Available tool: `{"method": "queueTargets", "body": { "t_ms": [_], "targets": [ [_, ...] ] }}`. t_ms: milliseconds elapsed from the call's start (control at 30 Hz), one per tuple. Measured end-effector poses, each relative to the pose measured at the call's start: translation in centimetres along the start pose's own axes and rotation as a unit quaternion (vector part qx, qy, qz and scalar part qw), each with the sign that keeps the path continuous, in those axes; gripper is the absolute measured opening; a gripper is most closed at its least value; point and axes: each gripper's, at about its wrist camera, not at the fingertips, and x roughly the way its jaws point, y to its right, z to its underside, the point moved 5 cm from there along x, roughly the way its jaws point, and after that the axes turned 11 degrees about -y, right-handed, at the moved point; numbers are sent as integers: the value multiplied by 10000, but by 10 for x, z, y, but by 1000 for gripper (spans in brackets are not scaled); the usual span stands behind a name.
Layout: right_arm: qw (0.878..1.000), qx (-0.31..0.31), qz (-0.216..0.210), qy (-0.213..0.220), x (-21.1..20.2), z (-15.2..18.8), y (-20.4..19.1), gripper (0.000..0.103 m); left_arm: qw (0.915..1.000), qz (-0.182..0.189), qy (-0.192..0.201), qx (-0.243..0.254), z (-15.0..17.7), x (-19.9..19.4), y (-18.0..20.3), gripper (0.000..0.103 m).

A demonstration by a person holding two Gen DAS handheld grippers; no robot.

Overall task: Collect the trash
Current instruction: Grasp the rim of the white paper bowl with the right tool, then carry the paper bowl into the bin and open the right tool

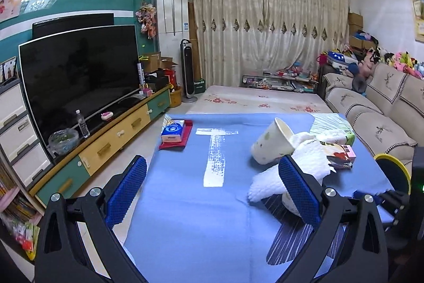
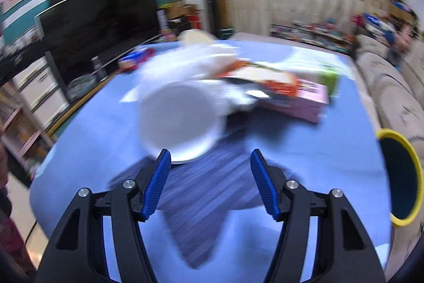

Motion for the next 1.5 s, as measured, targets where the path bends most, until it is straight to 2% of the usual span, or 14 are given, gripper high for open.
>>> {"method": "queueTargets", "body": {
  "t_ms": [133, 300, 467, 533, 600, 633, 933, 1100, 1333, 1500],
  "targets": [
    [9991, -299, -265, -130, 16, -5, -33, 59, 10000, 31, -41, -12, 5, 1, -3, 98],
    [9974, -425, -477, -328, 34, -17, -53, 45, 9999, 33, -129, 6, 7, 8, 1, 98],
    [9979, -392, -372, -368, 53, -29, -57, 36, 9998, 52, -182, -22, 7, 12, 3, 98],
    [9980, -364, -329, -394, 59, -32, -56, 28, 9998, 50, -211, -13, 7, 15, 4, 98],
    [9978, -313, -378, -457, 64, -31, -56, 11, 9997, 38, -240, -4, 8, 17, 6, 98],
    [9976, -306, -408, -469, 65, -31, -56, 9, 9997, 42, -254, -1, 9, 18, 7, 98],
    [9956, -495, -745, -293, 33, -13, -55, 5, 9997, 40, -247, 37, 9, 18, 12, 98],
    [9967, -491, -629, -120, 10, 2, -45, 5, 9996, 60, -247, 84, 9, 18, 17, 98],
    [9998, 4, -149, 124, -15, 15, 11, 5, 9994, 103, -260, 221, 9, 17, 33, 98],
    [9972, 627, 270, 291, -32, 20, 80, 5, 9988, 148, -324, 342, 11, 20, 47, 98]
  ]
}}
